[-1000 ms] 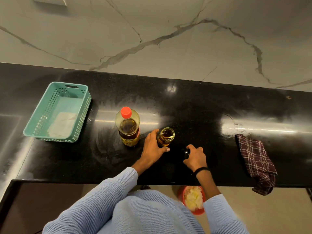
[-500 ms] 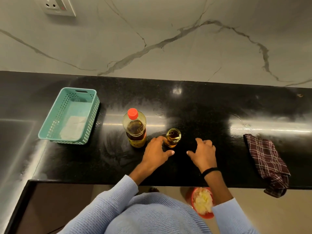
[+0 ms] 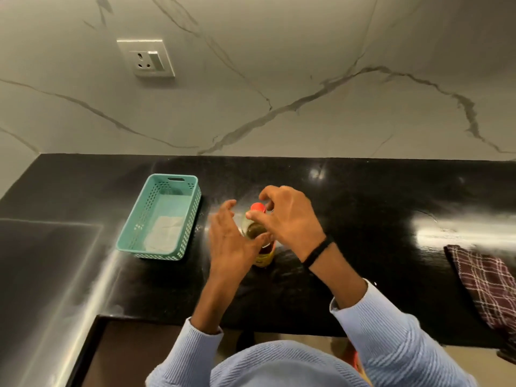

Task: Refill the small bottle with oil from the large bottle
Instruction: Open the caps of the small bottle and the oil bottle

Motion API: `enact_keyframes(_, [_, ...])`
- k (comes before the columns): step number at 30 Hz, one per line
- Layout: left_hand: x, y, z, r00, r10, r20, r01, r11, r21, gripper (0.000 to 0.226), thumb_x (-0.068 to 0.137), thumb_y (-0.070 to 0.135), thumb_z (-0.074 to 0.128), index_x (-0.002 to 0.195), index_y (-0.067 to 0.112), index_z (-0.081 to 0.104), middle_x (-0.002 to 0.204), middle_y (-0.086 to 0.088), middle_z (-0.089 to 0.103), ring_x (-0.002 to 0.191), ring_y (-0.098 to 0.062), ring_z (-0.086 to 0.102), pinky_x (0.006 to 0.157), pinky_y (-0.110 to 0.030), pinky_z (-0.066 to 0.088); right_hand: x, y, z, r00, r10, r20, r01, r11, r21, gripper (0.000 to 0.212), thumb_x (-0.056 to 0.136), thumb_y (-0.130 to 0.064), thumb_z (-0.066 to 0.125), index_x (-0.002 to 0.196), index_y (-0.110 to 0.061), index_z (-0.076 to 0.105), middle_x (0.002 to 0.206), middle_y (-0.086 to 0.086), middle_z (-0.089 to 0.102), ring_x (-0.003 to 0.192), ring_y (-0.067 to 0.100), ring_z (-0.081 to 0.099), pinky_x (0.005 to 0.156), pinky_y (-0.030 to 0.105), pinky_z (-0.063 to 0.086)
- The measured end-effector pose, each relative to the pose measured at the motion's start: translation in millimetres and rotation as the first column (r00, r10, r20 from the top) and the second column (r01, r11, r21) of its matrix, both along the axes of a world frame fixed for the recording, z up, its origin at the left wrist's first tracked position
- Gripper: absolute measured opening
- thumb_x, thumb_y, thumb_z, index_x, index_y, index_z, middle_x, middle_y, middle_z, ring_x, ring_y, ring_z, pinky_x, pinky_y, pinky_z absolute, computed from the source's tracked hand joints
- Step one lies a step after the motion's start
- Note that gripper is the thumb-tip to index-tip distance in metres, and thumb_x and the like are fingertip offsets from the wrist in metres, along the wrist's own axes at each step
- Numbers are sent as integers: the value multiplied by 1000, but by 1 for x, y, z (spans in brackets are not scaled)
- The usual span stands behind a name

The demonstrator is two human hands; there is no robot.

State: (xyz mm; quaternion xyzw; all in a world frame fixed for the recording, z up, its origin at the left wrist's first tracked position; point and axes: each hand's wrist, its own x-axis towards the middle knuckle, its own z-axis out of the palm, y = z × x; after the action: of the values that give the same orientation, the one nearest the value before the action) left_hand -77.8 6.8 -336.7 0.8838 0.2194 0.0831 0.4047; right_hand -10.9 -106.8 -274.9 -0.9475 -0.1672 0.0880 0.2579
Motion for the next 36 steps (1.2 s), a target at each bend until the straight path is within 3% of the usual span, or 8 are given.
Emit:
enact_keyframes(4, [8,-3,-16,993,-107,49,110,993,-52,77,65,36,81,134,29,49,125,4,52,116,-16,53,97,-37,48,2,17,0,999,16,32,-12,994,-113,37,90,-44,67,113,-16,59,100,0,43,98,19,56,75,25,40])
enact_keyframes(12, [10,3,-28,986,-80,145,97,988,-116,74,55,53,82,122,41,53,113,19,54,102,-5,60,85,-37,57,4,14,7,987,137,78,-124,980,-155,27,92,-33,66,108,-11,70,107,4,56,94,19,59,81,26,49])
enact_keyframes(17, [13,7,-35,986,-76,150,98,985,-143,71,58,40,90,120,39,55,110,19,56,100,-4,61,85,-36,58,8,6,8,971,240,11,-240,970,-44,35,87,-17,69,122,-23,69,119,-3,60,109,16,57,93,27,49])
enact_keyframes(19, [14,8,-36,983,-88,164,111,985,-136,70,58,38,90,119,39,55,110,19,56,100,-2,60,85,-35,57,8,6,5,979,204,-28,-205,977,-52,49,86,-27,72,133,-26,59,124,-1,53,112,17,53,94,30,48])
enact_keyframes(21, [13,8,-36,980,-100,171,122,985,-119,71,59,39,90,121,38,54,110,20,54,99,-2,59,84,-33,57,8,7,4,991,134,-28,-136,988,-78,42,88,-34,70,128,-26,60,117,0,50,108,19,53,89,30,48])
enact_keyframes(23, [13,7,-37,979,-100,179,123,985,-123,71,60,39,90,121,36,54,110,19,53,99,-3,60,84,-29,56,8,8,4,987,160,21,-157,983,-93,28,90,-26,68,118,-24,66,113,-1,52,104,19,55,88,32,51])
enact_keyframes(27, [14,8,-40,977,-90,194,122,980,-157,71,60,39,91,121,34,55,108,18,54,98,-4,60,83,-32,58,7,10,6,973,231,30,-229,972,-58,29,86,-13,72,113,-23,70,117,-3,56,107,17,55,90,34,53])
enact_keyframes(36, [11,13,-52,964,-157,216,202,958,-204,92,53,55,84,135,41,44,127,13,48,116,-11,56,93,-40,55,-14,-20,1,989,51,142,-66,992,105,29,85,-26,73,113,-22,69,108,-4,61,94,10,59,86,28,53])
